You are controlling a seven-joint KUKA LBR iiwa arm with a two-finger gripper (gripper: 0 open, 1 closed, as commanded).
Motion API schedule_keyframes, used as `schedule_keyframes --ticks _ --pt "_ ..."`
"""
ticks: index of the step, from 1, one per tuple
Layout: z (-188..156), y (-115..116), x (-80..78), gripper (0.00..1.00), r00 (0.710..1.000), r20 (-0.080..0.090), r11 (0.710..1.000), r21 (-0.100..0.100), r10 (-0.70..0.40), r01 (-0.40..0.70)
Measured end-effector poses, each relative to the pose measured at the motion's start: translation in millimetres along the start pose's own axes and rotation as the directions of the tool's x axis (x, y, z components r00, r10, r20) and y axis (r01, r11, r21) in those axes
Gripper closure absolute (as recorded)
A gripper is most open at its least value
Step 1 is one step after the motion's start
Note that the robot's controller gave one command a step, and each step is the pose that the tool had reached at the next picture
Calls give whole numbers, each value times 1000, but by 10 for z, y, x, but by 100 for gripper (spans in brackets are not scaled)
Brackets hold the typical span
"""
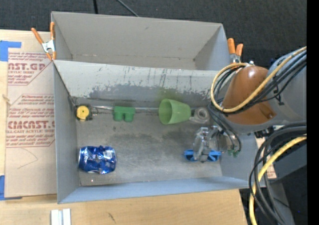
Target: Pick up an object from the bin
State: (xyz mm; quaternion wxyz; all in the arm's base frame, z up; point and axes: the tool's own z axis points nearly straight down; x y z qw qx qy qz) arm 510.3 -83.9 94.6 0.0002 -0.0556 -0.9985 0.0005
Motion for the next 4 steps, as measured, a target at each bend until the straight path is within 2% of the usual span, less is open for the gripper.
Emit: schedule_keyframes --ticks 1,2,3,4 --pt "0 0 0 0 1000 0 1000 0 0 0" --pt "258 -186 209 0 1000 1 1000 0 4 -4" --pt "248 -178 205 100 1000 0 1000 0 2 -2" --pt "-1852 147 36 100 1000 11 1000 -1 -9 9"
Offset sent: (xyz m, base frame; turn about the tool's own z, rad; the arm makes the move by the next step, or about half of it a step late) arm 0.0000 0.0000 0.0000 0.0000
